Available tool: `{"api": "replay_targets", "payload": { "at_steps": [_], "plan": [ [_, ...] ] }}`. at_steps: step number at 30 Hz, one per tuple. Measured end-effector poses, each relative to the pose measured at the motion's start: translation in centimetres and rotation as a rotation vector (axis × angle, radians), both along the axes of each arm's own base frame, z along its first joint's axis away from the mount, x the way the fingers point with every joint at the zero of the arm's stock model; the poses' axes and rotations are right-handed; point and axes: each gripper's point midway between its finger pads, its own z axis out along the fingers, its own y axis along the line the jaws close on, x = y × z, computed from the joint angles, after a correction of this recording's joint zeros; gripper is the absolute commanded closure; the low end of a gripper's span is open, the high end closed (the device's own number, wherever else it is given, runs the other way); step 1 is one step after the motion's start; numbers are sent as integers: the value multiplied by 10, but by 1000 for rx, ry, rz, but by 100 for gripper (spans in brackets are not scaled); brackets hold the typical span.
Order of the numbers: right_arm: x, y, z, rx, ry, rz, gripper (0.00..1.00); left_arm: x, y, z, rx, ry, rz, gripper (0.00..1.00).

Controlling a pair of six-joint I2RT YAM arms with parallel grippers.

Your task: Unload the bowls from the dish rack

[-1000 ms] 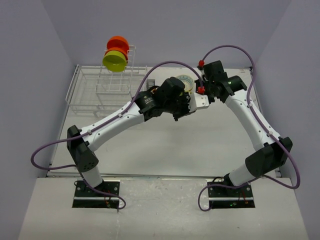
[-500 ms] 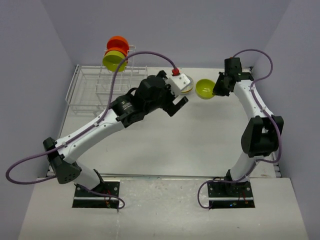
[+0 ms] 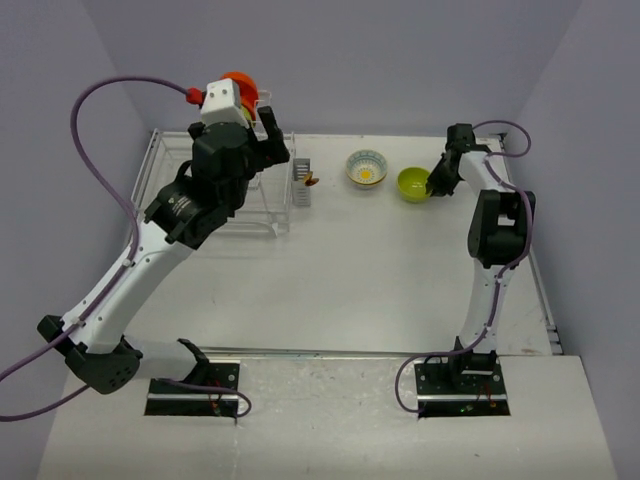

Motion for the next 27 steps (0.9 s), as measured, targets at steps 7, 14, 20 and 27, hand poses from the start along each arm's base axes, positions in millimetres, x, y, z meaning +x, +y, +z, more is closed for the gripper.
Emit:
{"api": "replay_targets", "payload": {
  "at_steps": [7,14,20,27],
  "plan": [
    [3,-2,5,-3,-11,-10,42,14,49,12,-131,-25,155,0],
    [-36,-2,31,-11,-13,-17,5,43,55,-6,-237,31,170,0],
    [-81,9,158,34,-345,15,1,59,66,8,-462,-5,203,0],
    [-143,52,247,276,-700,177,1,89,91,7,-698,-31,292,18]
  ]
}}
